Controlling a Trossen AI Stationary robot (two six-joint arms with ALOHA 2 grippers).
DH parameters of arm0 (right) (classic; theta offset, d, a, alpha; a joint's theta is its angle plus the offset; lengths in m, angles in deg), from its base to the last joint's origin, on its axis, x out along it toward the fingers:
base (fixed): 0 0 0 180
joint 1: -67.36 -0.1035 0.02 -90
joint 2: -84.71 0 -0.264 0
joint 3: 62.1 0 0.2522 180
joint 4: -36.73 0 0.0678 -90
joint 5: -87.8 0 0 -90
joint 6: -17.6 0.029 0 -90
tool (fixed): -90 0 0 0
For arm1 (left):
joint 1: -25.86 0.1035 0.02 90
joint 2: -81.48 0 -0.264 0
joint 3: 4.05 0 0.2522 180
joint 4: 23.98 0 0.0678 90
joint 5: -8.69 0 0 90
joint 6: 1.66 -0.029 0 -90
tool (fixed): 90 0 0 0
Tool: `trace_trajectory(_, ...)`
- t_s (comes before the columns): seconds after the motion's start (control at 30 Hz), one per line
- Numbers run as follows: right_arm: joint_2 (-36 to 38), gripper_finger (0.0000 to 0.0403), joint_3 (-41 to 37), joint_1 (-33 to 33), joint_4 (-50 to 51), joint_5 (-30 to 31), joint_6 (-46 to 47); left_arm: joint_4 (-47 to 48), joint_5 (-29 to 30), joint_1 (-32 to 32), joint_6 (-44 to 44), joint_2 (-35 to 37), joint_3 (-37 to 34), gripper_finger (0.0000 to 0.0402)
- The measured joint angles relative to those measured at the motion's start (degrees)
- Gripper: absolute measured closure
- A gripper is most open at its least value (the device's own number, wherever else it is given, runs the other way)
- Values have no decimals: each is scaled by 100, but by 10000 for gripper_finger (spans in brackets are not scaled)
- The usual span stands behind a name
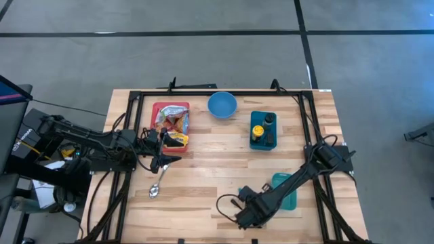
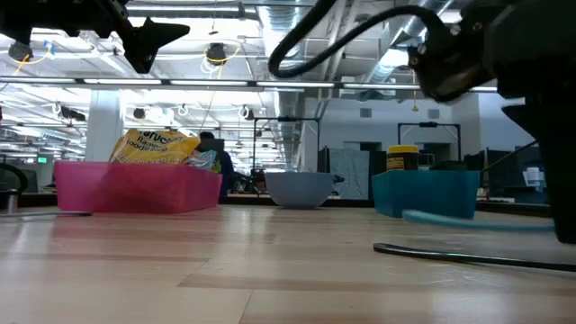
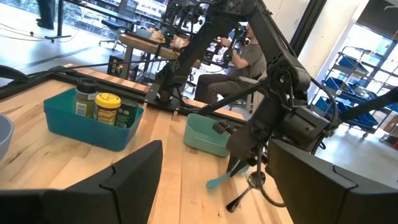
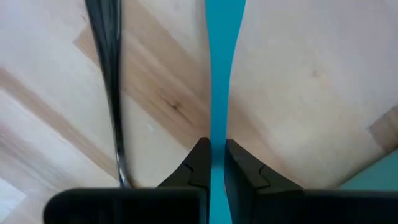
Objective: Pick & Place Food Item
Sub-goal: Put the blue baby spoon into the green bin
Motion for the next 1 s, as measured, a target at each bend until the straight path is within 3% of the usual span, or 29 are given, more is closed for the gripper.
trace_trajectory(0.23, 226, 387, 2, -1, 12, 469, -1, -13, 0, 0, 0, 0, 0, 115)
trace_trajectory(0.63, 1039, 387, 4, -162, 96, 1816, 264, -15, 1, 0, -1, -2, 0, 115)
trace_trajectory(0.83, 1402, 387, 4, -473, 727, 2388, 1047, -15, 0, -1, 0, -2, 0, 115)
trace_trajectory(1.0, 1534, 386, 4, -780, 1572, 2528, 1990, -17, 0, 0, 0, -2, 0, 115)
